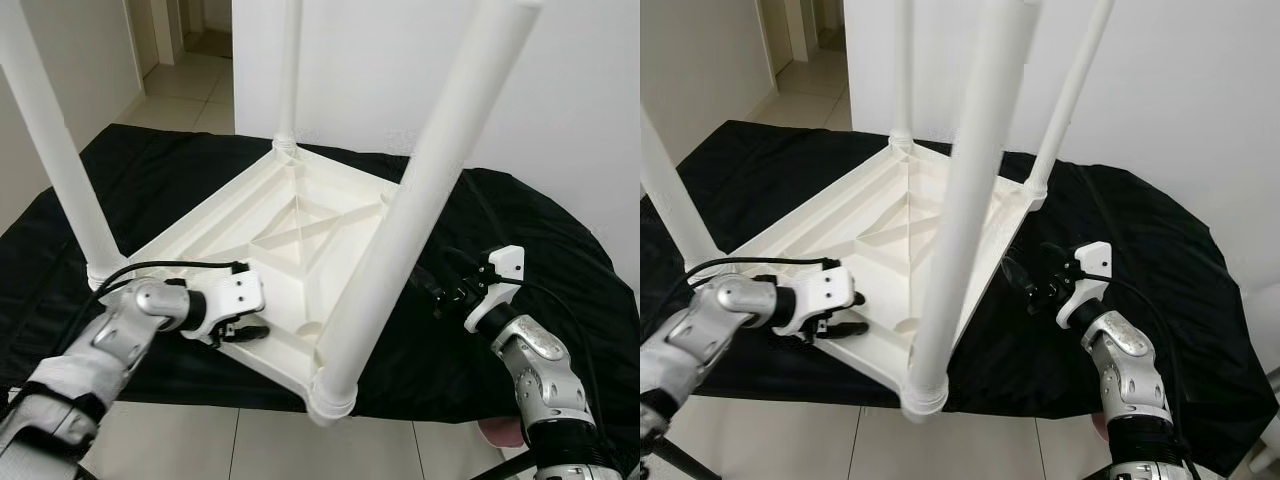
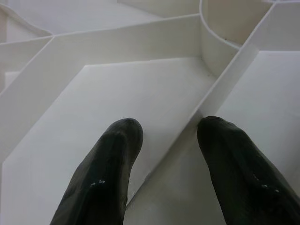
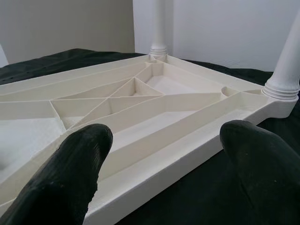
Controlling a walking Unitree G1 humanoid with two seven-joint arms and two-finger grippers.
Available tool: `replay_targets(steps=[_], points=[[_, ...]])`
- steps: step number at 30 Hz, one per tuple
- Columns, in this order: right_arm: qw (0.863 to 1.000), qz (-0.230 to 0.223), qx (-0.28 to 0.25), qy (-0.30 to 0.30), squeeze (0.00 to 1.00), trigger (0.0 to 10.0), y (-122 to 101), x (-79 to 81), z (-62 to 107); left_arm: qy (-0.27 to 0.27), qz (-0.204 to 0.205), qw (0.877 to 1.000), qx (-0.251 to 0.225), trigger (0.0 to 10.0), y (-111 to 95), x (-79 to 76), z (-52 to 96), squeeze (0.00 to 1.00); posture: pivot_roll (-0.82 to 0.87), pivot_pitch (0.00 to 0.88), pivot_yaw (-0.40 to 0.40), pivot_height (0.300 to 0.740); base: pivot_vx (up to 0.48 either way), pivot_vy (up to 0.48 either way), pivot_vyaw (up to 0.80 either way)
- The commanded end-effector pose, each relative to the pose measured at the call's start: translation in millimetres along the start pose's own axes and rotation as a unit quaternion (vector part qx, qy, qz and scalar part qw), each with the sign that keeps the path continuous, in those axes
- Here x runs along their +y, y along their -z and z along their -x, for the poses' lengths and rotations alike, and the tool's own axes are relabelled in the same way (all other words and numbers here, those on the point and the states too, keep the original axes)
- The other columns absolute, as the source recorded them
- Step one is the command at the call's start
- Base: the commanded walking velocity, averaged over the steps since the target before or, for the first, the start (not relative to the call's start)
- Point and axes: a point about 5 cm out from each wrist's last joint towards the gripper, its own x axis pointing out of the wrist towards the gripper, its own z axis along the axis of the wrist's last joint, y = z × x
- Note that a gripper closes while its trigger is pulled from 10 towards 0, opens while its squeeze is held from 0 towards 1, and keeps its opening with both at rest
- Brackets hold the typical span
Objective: Building children table
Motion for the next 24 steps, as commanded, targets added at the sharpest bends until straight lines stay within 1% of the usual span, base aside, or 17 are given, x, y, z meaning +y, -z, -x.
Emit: replay_targets(steps=[1,3,4,5,9,11,12,15,18,22,23,24], points=[[1.000,-0.002,0.003,0.007,0.00,10.0,0,-2.7,3.2,-0.057,0.005,0.998,0.016,10.0,5,3.2,-6.1,0.00,0.00,0.000,-0.089,0.740,0.000,0.000,0.00],[1.000,-0.004,0.005,0.005,0.00,10.0,1,-1.8,3.7,-0.067,0.010,0.998,0.019,10.0,6,6.3,-9.0,0.00,0.00,0.000,-0.089,0.740,0.000,0.000,0.00],[1.000,-0.005,0.007,0.004,0.00,10.0,2,-0.8,4.3,-0.084,0.016,0.996,0.020,10.0,5,10.7,-13.2,0.00,-0.01,0.000,-0.089,0.740,0.000,0.000,0.00],[1.000,-0.005,0.011,0.005,0.00,10.0,3,0.1,5.9,-0.105,0.023,0.994,0.017,10.0,2,16.4,-21.6,0.00,-0.01,0.000,-0.089,0.740,0.000,0.000,0.00],[1.000,-0.005,0.013,0.008,0.00,10.0,4,0.1,6.6,-0.108,0.022,0.994,0.015,10.0,1,17.6,-25.1,0.00,-0.01,0.000,-0.089,0.740,0.000,0.000,0.00],[1.000,-0.009,0.016,0.012,0.00,10.0,6,0.7,7.6,-0.133,0.032,0.990,0.011,10.0,-3,24.0,-31.8,0.00,-0.02,0.000,-0.091,0.740,0.000,0.000,0.00],[1.000,-0.009,0.016,0.012,0.00,10.0,6,0.7,7.6,-0.133,0.032,0.990,0.011,10.0,-3,24.0,-31.8,0.00,-0.02,0.000,-0.091,0.740,0.000,0.000,0.00],[0.999,-0.014,0.013,0.026,0.00,10.0,8,2.6,7.4,-0.172,0.044,0.984,0.010,10.0,-8,32.3,-41.1,0.00,-0.03,0.000,-0.086,0.740,0.000,0.000,0.00],[0.999,-0.016,0.011,0.031,0.00,10.0,8,4.4,7.3,-0.198,0.056,0.979,0.008,10.0,-11,38.4,-42.9,0.00,-0.03,0.000,-0.086,0.740,0.000,0.000,0.00],[0.999,-0.016,0.010,0.035,0.00,10.0,8,4.3,7.5,-0.204,0.059,0.977,0.008,10.0,-11,40.0,-42.8,0.00,-0.03,0.000,-0.082,0.740,0.000,0.000,0.00],[0.999,-0.016,0.009,0.038,0.00,10.0,8,4.6,8.0,-0.215,0.056,0.975,0.012,10.0,-11,43.3,-41.7,0.00,-0.03,0.000,-0.082,0.740,0.000,0.000,0.00],[0.999,-0.016,0.009,0.038,0.00,10.0,8,4.6,8.0,-0.215,0.056,0.975,0.012,10.0,-11,43.3,-41.7,0.00,-0.03,0.000,-0.082,0.740,0.000,0.000,0.00]])
